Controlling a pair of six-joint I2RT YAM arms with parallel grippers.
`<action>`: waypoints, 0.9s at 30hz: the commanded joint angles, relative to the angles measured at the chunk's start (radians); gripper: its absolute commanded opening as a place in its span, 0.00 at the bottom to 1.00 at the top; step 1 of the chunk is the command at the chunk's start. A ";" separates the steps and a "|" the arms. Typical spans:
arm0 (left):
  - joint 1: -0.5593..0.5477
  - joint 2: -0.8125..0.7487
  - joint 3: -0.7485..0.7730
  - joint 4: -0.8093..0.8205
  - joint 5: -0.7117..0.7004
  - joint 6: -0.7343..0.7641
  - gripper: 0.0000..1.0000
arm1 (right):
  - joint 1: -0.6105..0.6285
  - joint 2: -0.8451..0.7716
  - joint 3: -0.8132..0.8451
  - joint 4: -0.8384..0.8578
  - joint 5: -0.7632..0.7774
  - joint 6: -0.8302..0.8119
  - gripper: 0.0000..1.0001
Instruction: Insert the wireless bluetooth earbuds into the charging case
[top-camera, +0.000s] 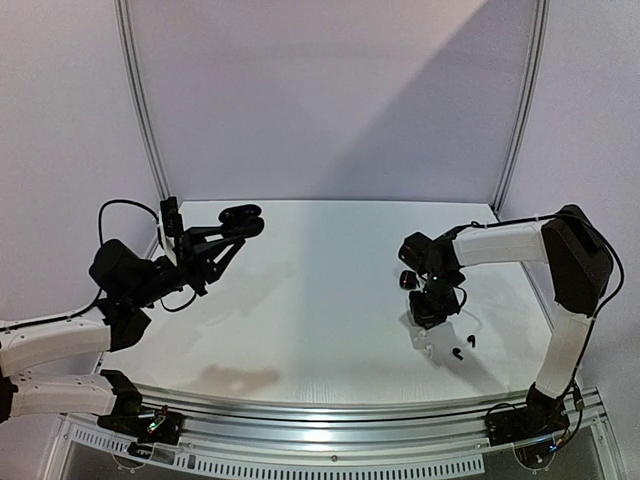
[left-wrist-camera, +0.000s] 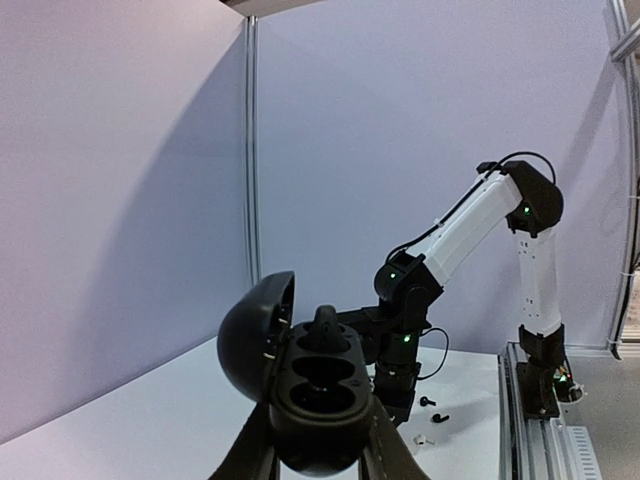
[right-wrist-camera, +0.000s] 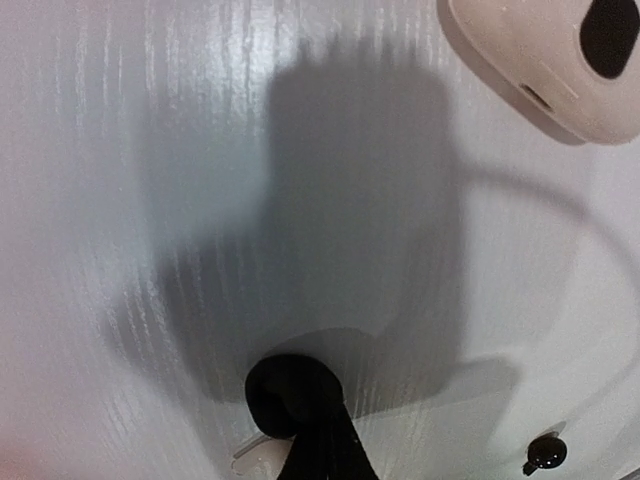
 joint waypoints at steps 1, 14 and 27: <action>0.013 -0.013 -0.005 -0.007 -0.007 0.008 0.00 | -0.005 0.037 0.027 0.089 -0.052 0.001 0.00; 0.015 -0.011 -0.008 -0.007 -0.003 0.014 0.00 | 0.021 0.088 0.087 0.131 -0.170 0.024 0.00; 0.015 -0.014 -0.013 -0.005 -0.004 0.023 0.00 | 0.064 0.044 0.224 -0.027 -0.168 -0.005 0.00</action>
